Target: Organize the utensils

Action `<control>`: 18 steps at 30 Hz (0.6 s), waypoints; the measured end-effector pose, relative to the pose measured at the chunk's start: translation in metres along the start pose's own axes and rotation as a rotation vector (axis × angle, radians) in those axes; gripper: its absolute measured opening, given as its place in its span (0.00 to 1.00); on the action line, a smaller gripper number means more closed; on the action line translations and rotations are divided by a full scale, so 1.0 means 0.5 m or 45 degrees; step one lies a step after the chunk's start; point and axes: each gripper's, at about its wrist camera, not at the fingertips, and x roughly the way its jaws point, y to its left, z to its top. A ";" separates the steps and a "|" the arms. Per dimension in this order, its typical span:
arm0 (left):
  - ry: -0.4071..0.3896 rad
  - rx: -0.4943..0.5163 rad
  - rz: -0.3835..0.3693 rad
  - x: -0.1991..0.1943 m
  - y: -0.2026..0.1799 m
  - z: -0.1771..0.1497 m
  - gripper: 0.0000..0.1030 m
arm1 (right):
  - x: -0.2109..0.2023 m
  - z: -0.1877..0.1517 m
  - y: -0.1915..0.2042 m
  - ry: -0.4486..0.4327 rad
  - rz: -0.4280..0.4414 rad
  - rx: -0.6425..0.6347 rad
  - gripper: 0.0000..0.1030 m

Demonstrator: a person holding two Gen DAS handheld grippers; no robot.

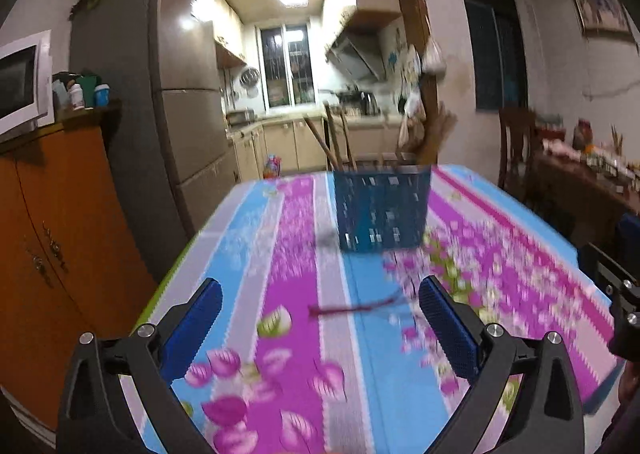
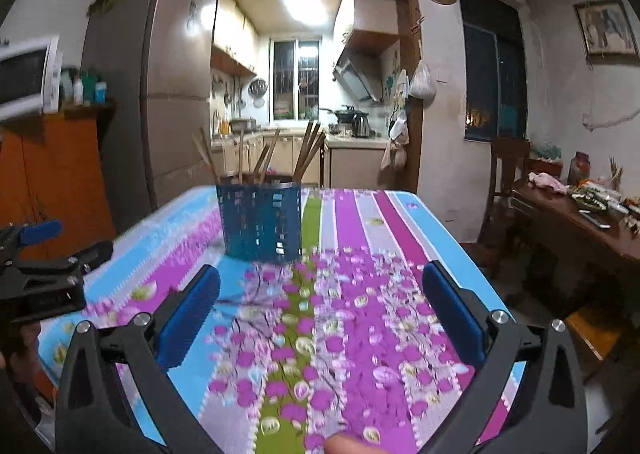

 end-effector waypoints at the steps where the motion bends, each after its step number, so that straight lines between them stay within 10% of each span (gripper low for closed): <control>1: 0.012 0.019 0.016 -0.001 -0.009 -0.011 0.95 | 0.002 -0.003 0.007 0.011 0.002 -0.012 0.95; 18: 0.110 0.055 0.045 0.001 -0.039 -0.057 0.95 | 0.005 -0.022 0.006 0.066 -0.014 0.014 0.95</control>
